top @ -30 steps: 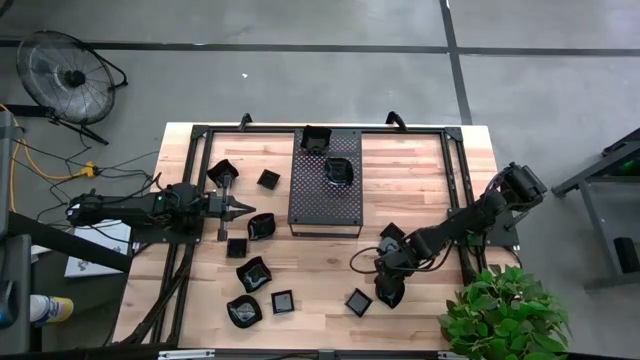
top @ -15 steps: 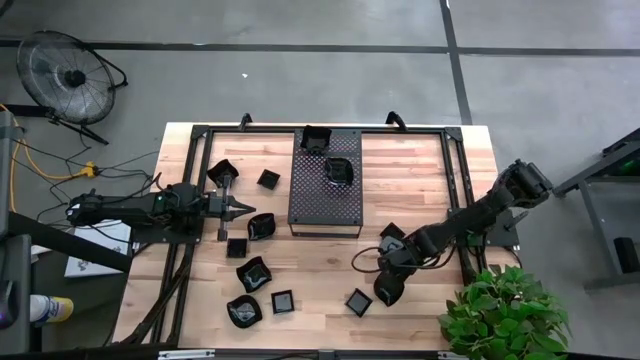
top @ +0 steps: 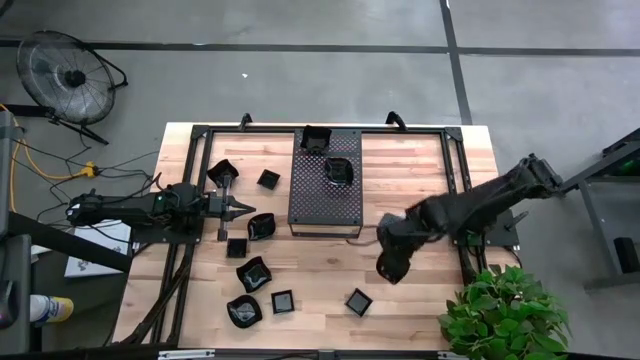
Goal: Pick & Place Mini shaped plates
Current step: Stack the black leaf shape plate on top of the black leaf shaped plate on the shelf
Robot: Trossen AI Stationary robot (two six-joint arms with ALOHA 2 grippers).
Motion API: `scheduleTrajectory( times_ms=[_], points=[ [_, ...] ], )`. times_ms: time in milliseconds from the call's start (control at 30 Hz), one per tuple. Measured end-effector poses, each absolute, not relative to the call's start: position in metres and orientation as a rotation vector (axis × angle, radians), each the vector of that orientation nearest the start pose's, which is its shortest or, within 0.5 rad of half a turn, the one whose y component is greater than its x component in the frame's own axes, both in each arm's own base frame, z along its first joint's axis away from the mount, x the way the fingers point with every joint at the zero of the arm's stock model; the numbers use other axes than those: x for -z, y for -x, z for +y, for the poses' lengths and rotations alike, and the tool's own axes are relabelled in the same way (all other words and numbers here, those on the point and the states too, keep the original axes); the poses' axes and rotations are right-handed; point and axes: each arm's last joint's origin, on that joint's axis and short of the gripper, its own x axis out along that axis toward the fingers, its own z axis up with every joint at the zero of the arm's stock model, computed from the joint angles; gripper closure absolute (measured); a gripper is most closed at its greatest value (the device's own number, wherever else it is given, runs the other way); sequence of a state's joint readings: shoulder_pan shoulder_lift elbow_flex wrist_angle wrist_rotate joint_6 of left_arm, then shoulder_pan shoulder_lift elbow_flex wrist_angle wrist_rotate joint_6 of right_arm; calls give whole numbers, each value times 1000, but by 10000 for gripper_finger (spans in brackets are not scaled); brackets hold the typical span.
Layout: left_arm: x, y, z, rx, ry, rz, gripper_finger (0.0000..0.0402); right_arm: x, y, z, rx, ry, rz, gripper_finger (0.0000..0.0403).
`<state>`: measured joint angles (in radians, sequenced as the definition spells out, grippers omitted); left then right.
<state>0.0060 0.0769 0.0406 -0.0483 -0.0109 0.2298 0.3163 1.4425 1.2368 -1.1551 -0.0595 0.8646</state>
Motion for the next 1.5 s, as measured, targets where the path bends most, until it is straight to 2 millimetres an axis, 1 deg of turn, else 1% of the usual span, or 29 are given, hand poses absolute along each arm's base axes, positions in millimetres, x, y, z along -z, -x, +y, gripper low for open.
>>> scheduleTrajectory(
  times_ms=[100, 233, 333, 433, 533, 600, 733, 867, 967, 1067, 1167, 1333, 1433, 1500],
  points=[
    [-167, -100, 1, -7, -230, 86, 400, -306, -252, 62, 265, -477, 1329, 402],
    [-167, -100, 1, -7, -230, 86, 400, -336, -260, 31, 225, -382, 1230, 402],
    [-167, -100, 1, -7, -230, 86, 400, -354, -264, 5, 209, -304, 1159, 402],
    [-167, -100, 1, -7, -230, 86, 400, -365, -265, -22, 187, -193, 1105, 402],
    [-167, -100, 1, -7, -230, 86, 400, -372, -267, -48, 212, -127, 1038, 403],
    [-167, -100, 1, -7, -230, 86, 400, -376, -267, -63, 190, -88, 995, 403],
    [-167, -100, 1, -7, -230, 86, 400, -377, -267, -93, 184, -34, 941, 403],
    [-167, -100, 1, -7, -230, 86, 400, -365, -273, -122, 180, -40, 944, 403],
    [-167, -100, 1, -7, -230, 86, 400, -351, -282, -139, 147, -51, 973, 403],
    [-167, -100, 1, -7, -230, 86, 400, -341, -290, -150, 121, -49, 1034, 403],
    [-167, -100, 1, -7, -230, 86, 400, -343, -303, -157, 95, -25, 1061, 403],
    [-167, -100, 1, -7, -230, 86, 400, -366, -320, -166, 41, 31, 1111, 403],
    [-167, -100, 1, -7, -230, 86, 400, -380, -329, -173, 8, 73, 1108, 403],
    [-167, -100, 1, -7, -230, 86, 400, -385, -336, -177, -16, 94, 1105, 403]
  ],
)
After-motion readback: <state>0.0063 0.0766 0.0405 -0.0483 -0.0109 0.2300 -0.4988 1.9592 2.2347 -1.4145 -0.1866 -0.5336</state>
